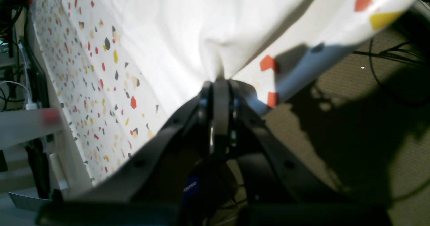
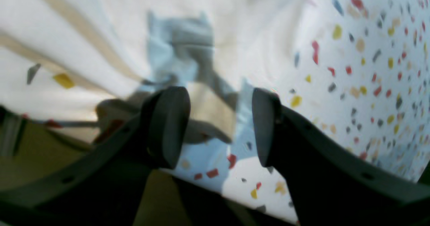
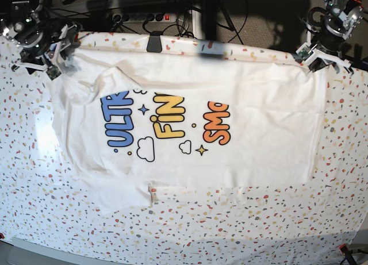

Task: Fold the T-shirt properly
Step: 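Drag the collar edge toward the robot with both grippers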

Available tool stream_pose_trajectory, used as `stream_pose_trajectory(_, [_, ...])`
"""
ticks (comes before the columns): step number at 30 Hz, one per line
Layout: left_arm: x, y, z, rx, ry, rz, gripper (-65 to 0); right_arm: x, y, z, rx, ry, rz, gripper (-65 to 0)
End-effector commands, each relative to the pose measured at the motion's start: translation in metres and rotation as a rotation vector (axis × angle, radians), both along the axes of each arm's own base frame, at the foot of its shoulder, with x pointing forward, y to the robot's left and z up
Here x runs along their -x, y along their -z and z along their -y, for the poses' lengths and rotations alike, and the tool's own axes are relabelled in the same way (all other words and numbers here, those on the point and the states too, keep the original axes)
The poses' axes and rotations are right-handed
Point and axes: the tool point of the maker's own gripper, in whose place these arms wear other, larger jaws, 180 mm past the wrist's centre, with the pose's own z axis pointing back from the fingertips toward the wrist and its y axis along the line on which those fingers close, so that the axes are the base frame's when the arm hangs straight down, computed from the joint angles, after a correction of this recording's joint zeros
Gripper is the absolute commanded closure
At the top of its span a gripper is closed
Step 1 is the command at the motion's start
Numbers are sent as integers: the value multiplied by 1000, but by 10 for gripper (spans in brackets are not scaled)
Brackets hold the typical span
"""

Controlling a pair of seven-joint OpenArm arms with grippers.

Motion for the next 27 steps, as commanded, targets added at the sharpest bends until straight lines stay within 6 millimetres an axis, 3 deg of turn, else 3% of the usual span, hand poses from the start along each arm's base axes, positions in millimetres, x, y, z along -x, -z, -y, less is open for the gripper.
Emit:
stream_pose_trajectory(1, [-7,-10,-1,-2,11,39,0,-5,-5,-2,34,-53,5,-329])
stream_pose_trajectory(6, [-7,-10,-1,-2,10,38,0,0,8,-16,133,-199,-68,-329])
stream_pose_trajectory(11, [-7,-10,-1,-2,11,38,0,1,10,-17,152,-214,-77,-314])
stream_pose_trajectory(18, [-7,-10,-1,-3,11,38,0,6,12,-11,173,-189,-107,0])
stream_pose_trajectory(22, [-7,-10,-1,-3,11,38,0,26,15,8,200,-87,-205,0])
stream_pose_trajectory(27, [-7,-10,-1,-3,11,38,0,47,11,20,77,42,-225,0])
